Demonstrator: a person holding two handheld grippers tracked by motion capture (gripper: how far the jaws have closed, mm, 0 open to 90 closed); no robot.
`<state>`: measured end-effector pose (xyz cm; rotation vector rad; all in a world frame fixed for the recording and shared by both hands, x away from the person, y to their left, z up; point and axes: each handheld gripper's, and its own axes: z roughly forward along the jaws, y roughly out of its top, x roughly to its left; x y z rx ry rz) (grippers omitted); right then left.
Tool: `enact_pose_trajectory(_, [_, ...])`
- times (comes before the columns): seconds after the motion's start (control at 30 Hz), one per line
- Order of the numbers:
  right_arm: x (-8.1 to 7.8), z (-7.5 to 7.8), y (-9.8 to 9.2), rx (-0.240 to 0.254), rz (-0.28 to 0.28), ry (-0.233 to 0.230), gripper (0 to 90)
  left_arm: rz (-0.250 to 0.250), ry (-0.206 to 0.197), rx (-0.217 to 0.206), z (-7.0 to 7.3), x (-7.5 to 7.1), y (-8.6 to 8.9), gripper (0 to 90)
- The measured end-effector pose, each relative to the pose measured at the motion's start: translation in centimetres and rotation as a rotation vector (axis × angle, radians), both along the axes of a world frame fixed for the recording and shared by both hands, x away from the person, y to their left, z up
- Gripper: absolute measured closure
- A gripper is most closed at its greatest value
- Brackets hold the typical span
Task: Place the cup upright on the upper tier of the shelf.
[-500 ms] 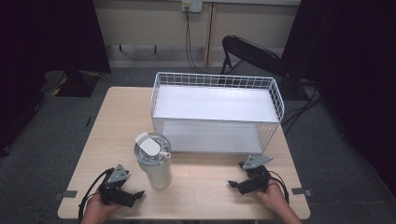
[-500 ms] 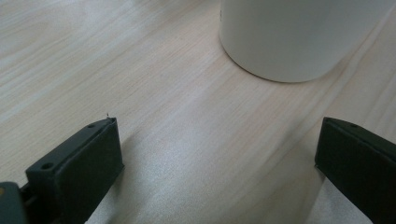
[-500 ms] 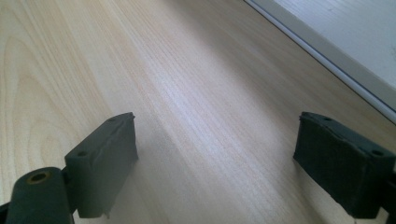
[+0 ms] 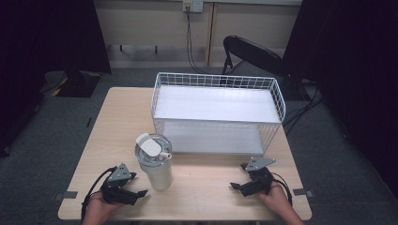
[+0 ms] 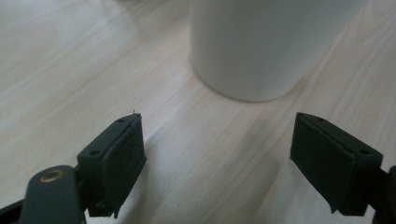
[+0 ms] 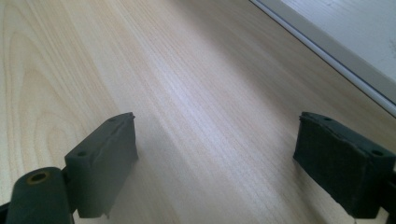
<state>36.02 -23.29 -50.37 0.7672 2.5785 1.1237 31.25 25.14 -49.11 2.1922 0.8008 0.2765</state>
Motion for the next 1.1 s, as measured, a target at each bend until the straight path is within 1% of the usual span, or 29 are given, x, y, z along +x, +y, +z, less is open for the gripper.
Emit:
enact_pose_trajectory(0.03, [0.0,0.0,0.0,0.0,0.0,0.0,12.5,0.0,0.0,0.0,0.0,0.0,0.0,17.3])
enact_pose_trajectory(0.07, [0.0,0.0,0.0,0.0,0.0,0.0,12.4,-0.001,-0.006,-0.03,0.3,-0.1,0.0,17.3])
enact_pose_trajectory(0.1, [0.0,0.0,0.0,0.0,0.0,0.0,12.5,-0.014,-0.01,-0.075,0.7,-0.1,0.0,16.9])
enact_pose_trajectory(0.13, [0.0,0.0,0.0,0.0,0.0,0.0,12.5,-0.021,-0.007,-0.083,0.8,-0.2,0.0,17.2])
enact_pose_trajectory(0.17, [0.0,0.0,0.0,0.0,0.0,0.0,12.5,-0.021,-0.007,-0.083,0.8,-0.2,0.0,17.6])
enact_pose_trajectory(0.2, [0.0,0.0,0.0,0.0,0.0,0.0,12.4,-0.029,-0.017,-0.076,1.0,-0.2,-0.1,17.6])
enact_pose_trajectory(0.23, [0.0,0.0,0.0,0.0,0.0,0.0,12.4,-0.041,-0.026,-0.09,1.2,-0.4,-0.1,17.9])
enact_pose_trajectory(0.27, [0.0,0.0,0.0,0.0,0.001,0.0,12.4,-0.041,-0.027,-0.1,1.3,-0.4,-0.1,18.3])
enact_pose_trajectory(0.33, [0.0,0.0,0.0,0.0,0.002,0.0,12.4,-0.044,-0.033,-0.115,1.5,-0.5,-0.1,18.3])
enact_pose_trajectory(0.37, [0.0,0.0,0.0,0.0,0.002,0.0,12.4,-0.044,-0.033,-0.115,1.5,-0.5,-0.1,18.4])
enact_pose_trajectory(0.4, [0.0,0.0,0.0,0.0,0.002,0.001,12.4,-0.046,-0.039,-0.136,1.7,-0.6,-0.1,18.3])
enact_pose_trajectory(0.43, [0.0,0.0,0.0,0.0,0.002,0.001,12.4,-0.046,-0.039,-0.136,1.7,-0.6,-0.1,18.3])
enact_pose_trajectory(0.47, [0.0,0.0,0.0,0.0,0.002,0.001,12.4,-0.052,-0.033,-0.159,1.8,-0.7,-0.1,18.3])
enact_pose_trajectory(0.63, [0.1,0.0,0.0,0.0,0.004,0.001,12.4,-0.063,-0.041,-0.164,2.1,-0.7,-0.6,19.7])
enact_pose_trajectory(0.67, [0.1,0.0,0.0,0.0,0.004,0.001,12.4,-0.059,-0.048,-0.171,2.4,-0.7,-0.9,19.5])
enact_pose_trajectory(0.73, [0.1,0.0,0.0,0.0,0.005,0.0,12.4,-0.058,-0.053,-0.168,2.5,-0.6,-1.0,18.1])
enact_pose_trajectory(0.8, [0.1,0.0,0.0,0.0,0.003,0.003,12.3,-0.058,-0.054,-0.18,2.6,-0.5,-1.2,18.3])
enact_pose_trajectory(0.83, [0.1,0.0,0.0,0.0,0.003,0.003,12.3,-0.058,-0.054,-0.18,2.6,-0.5,-1.2,18.4])
enact_pose_trajectory(0.87, [0.1,0.0,0.0,0.0,0.004,0.0,12.3,-0.06,-0.06,-0.168,2.6,-0.5,-1.4,18.4])
enact_pose_trajectory(0.93, [0.1,0.0,0.0,0.0,0.003,0.003,12.4,-0.061,-0.061,-0.17,2.7,-0.5,-1.5,18.2])
enact_pose_trajectory(1.0, [0.1,0.0,0.0,0.0,0.005,0.0,12.4,-0.058,-0.067,-0.19,2.8,-0.4,-1.6,18.0])
enact_pose_trajectory(1.03, [0.1,0.0,0.0,0.001,0.004,0.002,12.3,-0.055,-0.07,-0.213,3.0,-0.4,-1.7,18.5])
enact_pose_trajectory(1.1, [0.1,0.0,0.0,0.001,0.006,-0.001,12.2,-0.051,-0.076,-0.215,3.2,-0.4,-1.7,18.5])
